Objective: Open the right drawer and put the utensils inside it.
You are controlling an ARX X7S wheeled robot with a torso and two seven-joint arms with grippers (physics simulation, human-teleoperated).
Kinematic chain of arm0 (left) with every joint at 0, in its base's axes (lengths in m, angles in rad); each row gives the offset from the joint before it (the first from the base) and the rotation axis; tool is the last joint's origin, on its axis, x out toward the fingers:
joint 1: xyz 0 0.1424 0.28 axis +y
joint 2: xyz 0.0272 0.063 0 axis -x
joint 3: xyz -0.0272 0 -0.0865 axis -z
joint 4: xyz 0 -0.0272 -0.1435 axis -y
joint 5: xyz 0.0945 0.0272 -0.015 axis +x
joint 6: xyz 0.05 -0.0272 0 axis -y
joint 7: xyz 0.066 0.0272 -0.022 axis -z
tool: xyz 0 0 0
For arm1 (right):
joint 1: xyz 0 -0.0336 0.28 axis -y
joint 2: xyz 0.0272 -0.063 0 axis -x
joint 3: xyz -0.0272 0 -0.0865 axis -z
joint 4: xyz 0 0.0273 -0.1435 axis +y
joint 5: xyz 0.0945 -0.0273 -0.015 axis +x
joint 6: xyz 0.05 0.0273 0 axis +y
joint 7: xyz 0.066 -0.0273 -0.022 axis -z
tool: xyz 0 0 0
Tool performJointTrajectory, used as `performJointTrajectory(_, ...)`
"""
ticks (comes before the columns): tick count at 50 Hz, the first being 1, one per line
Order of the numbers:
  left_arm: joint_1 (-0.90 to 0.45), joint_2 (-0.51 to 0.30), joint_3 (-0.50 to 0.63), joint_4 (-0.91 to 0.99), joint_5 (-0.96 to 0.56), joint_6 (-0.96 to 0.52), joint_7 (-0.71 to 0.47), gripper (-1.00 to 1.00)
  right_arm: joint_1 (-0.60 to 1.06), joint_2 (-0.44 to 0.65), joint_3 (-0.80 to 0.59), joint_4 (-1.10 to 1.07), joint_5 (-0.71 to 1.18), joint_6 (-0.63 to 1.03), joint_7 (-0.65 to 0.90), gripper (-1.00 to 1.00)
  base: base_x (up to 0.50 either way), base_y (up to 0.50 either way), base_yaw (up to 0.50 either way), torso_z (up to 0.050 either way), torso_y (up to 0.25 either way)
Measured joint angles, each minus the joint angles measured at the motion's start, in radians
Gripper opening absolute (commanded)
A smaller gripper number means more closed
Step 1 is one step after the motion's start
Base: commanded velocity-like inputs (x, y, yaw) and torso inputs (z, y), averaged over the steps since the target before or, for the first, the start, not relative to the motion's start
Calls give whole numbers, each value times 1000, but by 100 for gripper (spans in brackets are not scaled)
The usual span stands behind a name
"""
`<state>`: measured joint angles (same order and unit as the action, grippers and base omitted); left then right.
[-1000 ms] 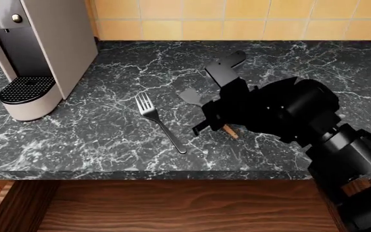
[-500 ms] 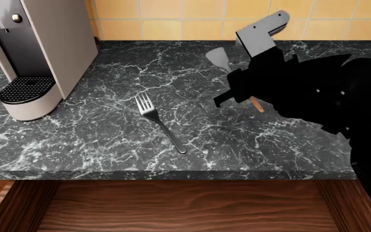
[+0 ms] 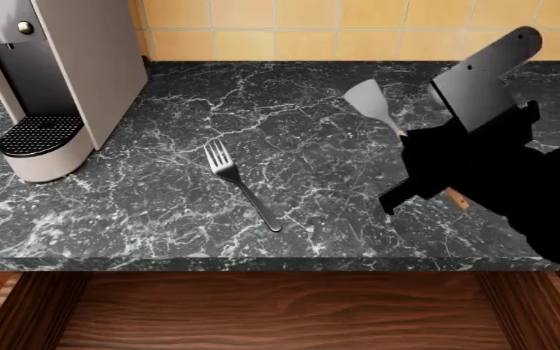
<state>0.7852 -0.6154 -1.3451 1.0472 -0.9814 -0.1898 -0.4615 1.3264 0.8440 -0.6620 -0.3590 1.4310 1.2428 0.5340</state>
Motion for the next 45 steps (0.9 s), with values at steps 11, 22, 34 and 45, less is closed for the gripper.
performJointTrajectory(11,0,-10,-13,0,-15,-6,-4,100,-11,197,99,-208,311,-25,93,-100,0,0,0,0,0)
performJointTrajectory(22,0,-14,-33,0,-34,-10,-3,100,-8,399,211,-373,519,-65,67,-100,0,0,0,0,0)
performJointTrajectory(34,0,-21,-65,0,-64,-22,-4,100,-95,626,308,-479,511,-163,-110,-100,0,0,0,0,0)
performJointTrajectory(45,0,-27,-78,0,-78,-27,-8,100,-127,692,350,-523,446,-177,-266,-100,0,0,0,0,0)
